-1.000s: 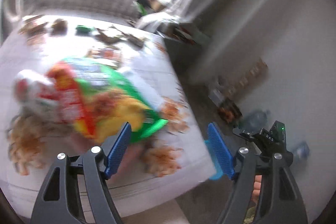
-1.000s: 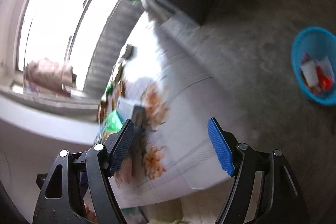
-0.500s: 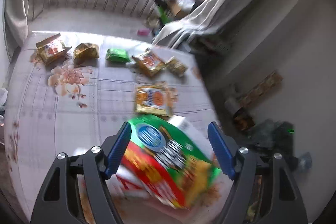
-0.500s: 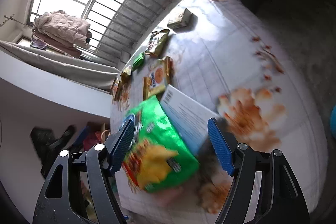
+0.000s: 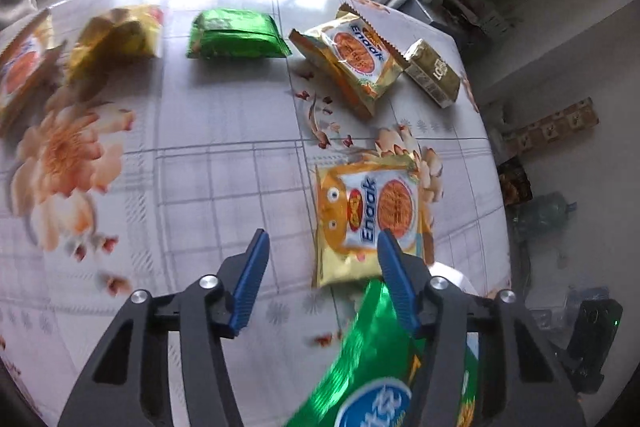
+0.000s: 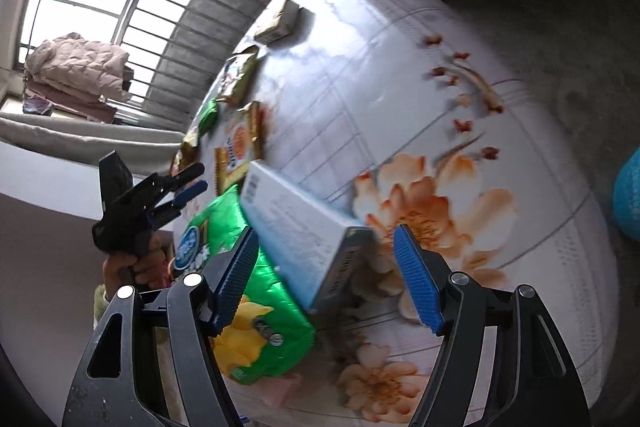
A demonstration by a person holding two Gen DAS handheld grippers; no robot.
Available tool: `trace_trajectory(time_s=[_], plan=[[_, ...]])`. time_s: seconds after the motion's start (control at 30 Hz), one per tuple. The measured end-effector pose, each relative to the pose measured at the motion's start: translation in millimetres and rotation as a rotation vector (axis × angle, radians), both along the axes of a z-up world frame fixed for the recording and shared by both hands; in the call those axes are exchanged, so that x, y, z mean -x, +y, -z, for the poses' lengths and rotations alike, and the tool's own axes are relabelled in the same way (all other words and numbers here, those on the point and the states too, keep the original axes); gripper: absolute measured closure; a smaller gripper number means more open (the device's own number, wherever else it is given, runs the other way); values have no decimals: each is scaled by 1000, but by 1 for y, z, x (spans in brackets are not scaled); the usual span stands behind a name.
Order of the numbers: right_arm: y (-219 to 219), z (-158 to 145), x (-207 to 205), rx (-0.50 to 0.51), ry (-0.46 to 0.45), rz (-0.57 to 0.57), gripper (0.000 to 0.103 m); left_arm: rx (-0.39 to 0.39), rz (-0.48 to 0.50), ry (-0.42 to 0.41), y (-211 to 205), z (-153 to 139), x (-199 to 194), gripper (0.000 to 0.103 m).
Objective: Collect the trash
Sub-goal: 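Grasp the yellow Enaak packet with the left tool while the right tool approaches the pink mesh pad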
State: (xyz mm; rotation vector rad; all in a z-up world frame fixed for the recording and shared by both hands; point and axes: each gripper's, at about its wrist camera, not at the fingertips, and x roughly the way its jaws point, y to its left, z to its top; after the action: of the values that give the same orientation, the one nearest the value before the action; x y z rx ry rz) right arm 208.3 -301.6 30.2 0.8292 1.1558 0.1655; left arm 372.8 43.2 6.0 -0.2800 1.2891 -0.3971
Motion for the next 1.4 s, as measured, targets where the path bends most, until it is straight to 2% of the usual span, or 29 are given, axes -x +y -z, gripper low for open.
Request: trace_trajectory(time_s=[0.07,0.27,0.33,0.5,0.73,0.83,0.93,1.03,1.27,1.33,1.4], plan=[[-1,0,-3,22,-1,-20,36,6,7,10,-5,7,-5,52],[8,1,-14,52,-4,-51,36,-10,14,6,-11,16,-13,70],[10,7,-15,44,9,-55,36,-26,24,-2,-13,18,-14,83],[7,12,-13,40,24,-58,36,-47,41,-30,-16,17,-10,102],[0,7,2,-21,-2,-59,36,-50,62,-129,-18,-3,3,102],[0,1,7,2,-20,-73,36,-68,72,-165,-19,-12,12,102],[4,-8,11,53,-51,-101,36,-67,77,-212,-18,-25,23,102],[15,-17,11,172,-86,-150,36,-81,87,-251,-18,-36,33,102],[48,-8,4,401,-86,-287,36,-87,93,-290,-13,-49,56,102],[53,-2,4,430,-82,-310,36,-81,86,-291,-11,-50,59,102],[50,2,6,402,-80,-304,35,-71,77,-289,-9,-49,60,102]])
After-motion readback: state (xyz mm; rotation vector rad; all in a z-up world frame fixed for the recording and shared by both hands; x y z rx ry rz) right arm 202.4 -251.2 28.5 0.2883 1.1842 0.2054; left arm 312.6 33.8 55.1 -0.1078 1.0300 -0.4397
